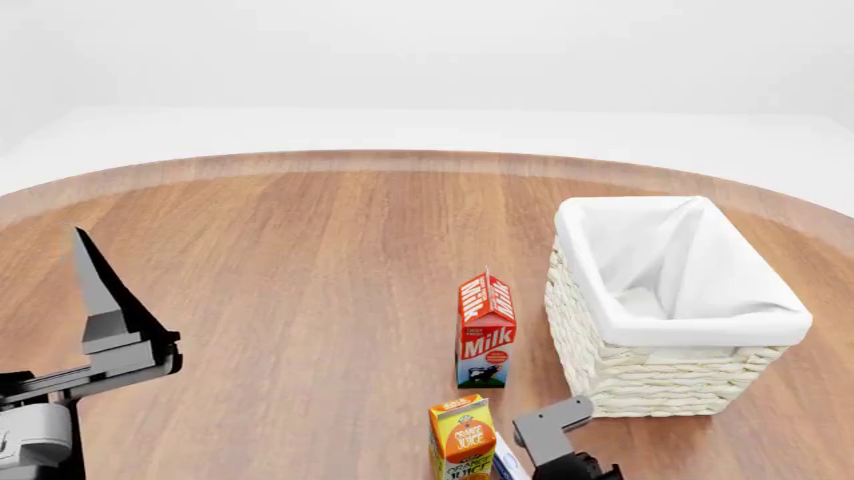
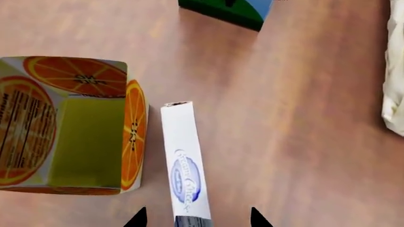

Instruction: Pick up the cream cheese box and the butter, and put them in the basket.

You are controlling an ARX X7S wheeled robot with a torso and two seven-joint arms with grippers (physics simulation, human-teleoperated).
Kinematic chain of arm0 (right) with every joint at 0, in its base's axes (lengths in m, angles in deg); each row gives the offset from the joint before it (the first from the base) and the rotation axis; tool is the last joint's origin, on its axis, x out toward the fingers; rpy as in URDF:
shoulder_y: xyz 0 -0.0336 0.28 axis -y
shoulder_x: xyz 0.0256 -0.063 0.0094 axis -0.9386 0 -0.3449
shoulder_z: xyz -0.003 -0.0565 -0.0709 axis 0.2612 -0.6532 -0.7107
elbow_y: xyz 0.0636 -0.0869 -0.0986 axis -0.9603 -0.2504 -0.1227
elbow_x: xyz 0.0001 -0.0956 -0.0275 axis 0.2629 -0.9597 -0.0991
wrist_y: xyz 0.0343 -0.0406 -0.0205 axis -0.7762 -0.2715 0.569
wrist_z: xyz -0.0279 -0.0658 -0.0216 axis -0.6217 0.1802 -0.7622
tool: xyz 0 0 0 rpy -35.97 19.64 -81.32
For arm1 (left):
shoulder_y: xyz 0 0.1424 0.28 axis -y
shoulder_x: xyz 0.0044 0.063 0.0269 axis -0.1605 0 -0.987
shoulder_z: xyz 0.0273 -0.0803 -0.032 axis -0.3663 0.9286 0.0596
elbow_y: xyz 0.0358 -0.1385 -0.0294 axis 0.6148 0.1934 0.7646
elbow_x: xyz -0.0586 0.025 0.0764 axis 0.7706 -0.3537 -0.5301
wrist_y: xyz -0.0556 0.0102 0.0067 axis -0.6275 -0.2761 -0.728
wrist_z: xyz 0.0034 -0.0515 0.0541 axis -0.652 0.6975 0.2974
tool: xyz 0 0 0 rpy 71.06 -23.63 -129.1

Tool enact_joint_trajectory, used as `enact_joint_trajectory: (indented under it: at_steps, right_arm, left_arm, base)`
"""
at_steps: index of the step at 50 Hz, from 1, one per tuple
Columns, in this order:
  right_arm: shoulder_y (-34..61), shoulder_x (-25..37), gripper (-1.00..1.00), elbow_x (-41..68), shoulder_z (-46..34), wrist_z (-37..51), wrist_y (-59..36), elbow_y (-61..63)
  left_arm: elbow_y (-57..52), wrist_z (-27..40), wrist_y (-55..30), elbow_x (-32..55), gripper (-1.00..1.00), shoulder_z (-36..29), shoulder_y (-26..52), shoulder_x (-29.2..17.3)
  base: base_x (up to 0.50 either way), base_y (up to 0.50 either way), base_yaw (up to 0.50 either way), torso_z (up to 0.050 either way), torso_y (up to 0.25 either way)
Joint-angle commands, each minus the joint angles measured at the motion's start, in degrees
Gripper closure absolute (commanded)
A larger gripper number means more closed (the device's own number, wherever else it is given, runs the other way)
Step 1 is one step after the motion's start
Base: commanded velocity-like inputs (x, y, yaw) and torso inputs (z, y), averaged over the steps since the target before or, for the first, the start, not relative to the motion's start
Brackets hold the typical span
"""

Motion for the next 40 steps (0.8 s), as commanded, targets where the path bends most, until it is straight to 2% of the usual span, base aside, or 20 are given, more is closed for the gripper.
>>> enact_joint_trajectory:
  at_steps: [1, 26, 33, 37, 40]
  right_arm:
    - [0.6, 0.1, 1.00, -2.6, -2.3, -0.9, 0.6, 0.8]
    - [0.8, 0.6, 1.00, -3.3, -2.9, -0.2, 0.6, 2.3]
    - [0.4, 4.2, 1.00, 0.2, 0.7, 4.7, -0.4, 11.7]
    - [1.0, 9.1, 1.00, 7.7, 5.8, 12.0, -3.3, 25.1]
    - [1.3, 10.9, 1.00, 11.9, 8.5, 15.5, -4.0, 29.4]
  left_arm:
    - [0.1, 0.2, 0.1, 0.1, -1.00, -0.1, 0.0, -0.1]
    - [-0.2, 0.5, -0.3, 0.1, -1.00, -0.4, -0.1, -0.6]
    - [-0.4, 0.6, -0.6, 0.3, -1.00, -0.5, 0.0, -0.7]
    - [-0.6, 0.6, -0.8, 0.5, -1.00, -0.4, 0.0, -0.8]
    - [-0.8, 0.7, -0.8, 0.6, -1.00, -0.3, -0.1, -0.9]
  base:
    - [0.00, 0.00, 0.00, 0.000, 0.000]
    - [0.00, 0.00, 0.00, 0.000, 0.000]
    - [0.00, 0.00, 0.00, 0.000, 0.000]
    - [0.00, 0.00, 0.00, 0.000, 0.000]
    - [0.00, 0.00, 0.00, 0.000, 0.000]
